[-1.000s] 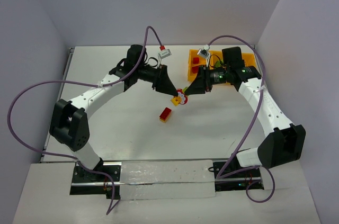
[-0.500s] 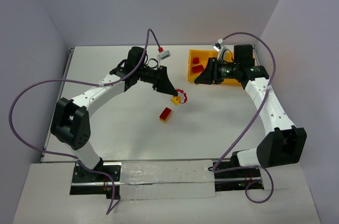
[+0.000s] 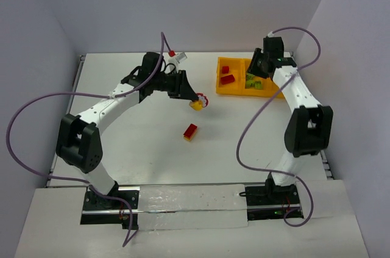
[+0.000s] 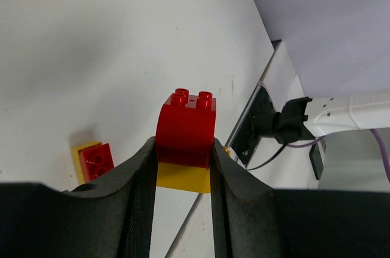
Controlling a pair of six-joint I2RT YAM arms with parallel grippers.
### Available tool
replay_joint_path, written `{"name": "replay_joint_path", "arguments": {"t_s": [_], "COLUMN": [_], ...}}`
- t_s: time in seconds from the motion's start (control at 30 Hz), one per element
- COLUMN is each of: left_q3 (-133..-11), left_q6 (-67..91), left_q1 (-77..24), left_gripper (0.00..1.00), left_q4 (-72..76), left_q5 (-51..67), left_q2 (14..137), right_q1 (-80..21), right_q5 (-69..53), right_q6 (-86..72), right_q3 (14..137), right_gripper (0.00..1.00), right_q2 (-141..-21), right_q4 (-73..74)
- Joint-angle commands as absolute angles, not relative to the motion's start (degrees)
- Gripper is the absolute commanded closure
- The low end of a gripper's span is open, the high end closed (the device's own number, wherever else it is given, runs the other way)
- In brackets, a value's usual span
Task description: Sort the legos into containers by color
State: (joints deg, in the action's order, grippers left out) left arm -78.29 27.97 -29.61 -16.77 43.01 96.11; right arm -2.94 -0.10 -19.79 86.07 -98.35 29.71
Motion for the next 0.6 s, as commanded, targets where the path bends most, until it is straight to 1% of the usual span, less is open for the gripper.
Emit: {"name": "replay_joint_path", "arguments": {"t_s": [0.0, 0.07, 0.1, 0.13, 0.2, 0.23, 0.27, 0.33, 0.37, 0.4, 0.43, 0.57], "left_q3": [-81.74, -81.65, -81.40, -81.26, -81.21, -81.28, -81.49, -82.13, -82.46, -82.73, -83.05, -84.66], "left_q6": [27.74, 27.51, 27.67, 28.00, 28.24, 28.32, 28.40, 28.68, 28.84, 28.97, 29.16, 30.08], "left_q1": [-29.44, -29.27, -29.19, -29.05, -28.89, -28.83, -28.82, -28.74, -28.74, -28.74, -28.74, -28.61], "left_gripper": [1.00, 1.00, 1.00, 1.00, 1.00, 1.00, 1.00, 1.00, 1.00, 1.00, 1.00, 1.00], "left_q4": [-20.20, -20.39, -20.39, -20.33, -20.44, -20.65, -20.91, -21.06, -21.16, -21.25, -21.16, -21.22], "left_q5": [35.83, 36.21, 36.21, 36.27, 36.21, 36.04, 35.51, 35.03, 34.77, 34.58, 34.28, 32.63], "left_q2": [91.25, 90.53, 90.20, 89.86, 89.62, 89.56, 89.56, 89.63, 89.71, 89.80, 89.82, 90.30], "right_q1": [-1.38, -0.97, -0.72, -0.64, -0.53, -0.53, -0.53, -0.53, -0.53, -0.53, -0.53, -0.53], "right_q5": [9.42, 9.84, 10.09, 10.11, 10.54, 10.40, 9.93, 9.71, 9.64, 9.59, 9.63, 10.52], "right_q6": [-21.12, -21.70, -21.87, -21.95, -21.95, -21.78, -21.43, -21.13, -20.87, -20.55, -20.27, -19.34], "right_q3": [95.58, 100.23, 100.28, 103.00, 105.74, 107.10, 108.69, 110.82, 111.07, 110.95, 110.39, 106.99], "right_gripper": [0.89, 0.86, 0.83, 0.75, 0.64, 0.56, 0.44, 0.33, 0.29, 0.25, 0.25, 0.26], "right_q2": [-107.57, -110.97, -112.08, -113.79, -116.84, -117.91, -118.94, -119.63, -119.35, -118.85, -117.85, -113.55], "right_q4": [29.04, 29.27, 29.35, 29.61, 30.74, 31.24, 31.66, 32.52, 32.69, 32.69, 32.48, 32.07]}}
